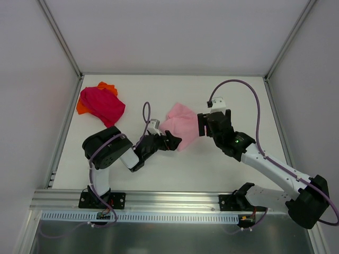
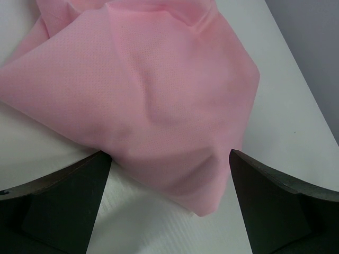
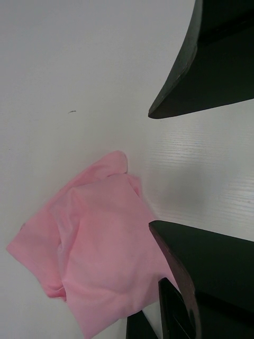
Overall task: Fold and stack the t-shirts
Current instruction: Put the neatly folded tshirt into the corner of the board with the left arm
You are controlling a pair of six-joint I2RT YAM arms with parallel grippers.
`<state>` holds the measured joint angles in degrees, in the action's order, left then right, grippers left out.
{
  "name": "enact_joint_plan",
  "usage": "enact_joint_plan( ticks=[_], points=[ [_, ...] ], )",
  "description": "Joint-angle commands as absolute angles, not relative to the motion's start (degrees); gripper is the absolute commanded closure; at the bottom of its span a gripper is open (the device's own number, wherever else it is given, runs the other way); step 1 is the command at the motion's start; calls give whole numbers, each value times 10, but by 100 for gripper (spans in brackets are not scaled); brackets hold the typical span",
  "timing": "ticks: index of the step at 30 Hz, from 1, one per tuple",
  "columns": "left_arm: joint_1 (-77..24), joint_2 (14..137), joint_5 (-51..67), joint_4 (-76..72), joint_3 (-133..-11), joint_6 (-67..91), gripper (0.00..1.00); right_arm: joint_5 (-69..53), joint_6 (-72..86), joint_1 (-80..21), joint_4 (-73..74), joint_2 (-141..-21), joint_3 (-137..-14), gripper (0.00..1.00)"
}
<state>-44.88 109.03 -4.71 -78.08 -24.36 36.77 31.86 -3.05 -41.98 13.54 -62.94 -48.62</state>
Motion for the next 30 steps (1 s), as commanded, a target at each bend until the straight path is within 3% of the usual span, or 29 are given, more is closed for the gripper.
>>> enact_joint_plan(
  ticks=[1, 2, 4, 7, 8, 10, 12, 13, 23, 30],
  points=[
    [-446, 1127, -13, -892, -238, 373, 2, 323, -30, -417, 127, -611, -510, 18],
    [-446, 1132, -6, -904, -235, 373, 3, 323, -30, -417, 127, -609, -509, 17],
    [-446, 1136, -2, -924, -235, 371, 22, 324, -30, -417, 126, -604, -508, 17],
    [-446, 1134, 14, -917, -243, 373, 34, 321, -28, -417, 127, -599, -505, 17],
    [-446, 1133, 13, -909, -244, 373, 50, 322, -27, -417, 127, -599, -505, 17],
    [-445, 1135, 15, -897, -254, 371, 68, 325, -27, -417, 127, -599, -503, 17],
    [-445, 1137, 19, -885, -262, 371, 96, 326, -27, -417, 130, -598, -503, 17],
    [-445, 1138, 17, -882, -262, 372, 100, 323, -27, -417, 129, -596, -503, 17],
    [-445, 1059, -30, -840, -245, 322, 100, 309, -27, -417, 130, -606, -503, 16],
    [-426, 946, -84, -551, -383, 229, 100, 294, -25, -417, 132, -593, -501, 17]
  ],
)
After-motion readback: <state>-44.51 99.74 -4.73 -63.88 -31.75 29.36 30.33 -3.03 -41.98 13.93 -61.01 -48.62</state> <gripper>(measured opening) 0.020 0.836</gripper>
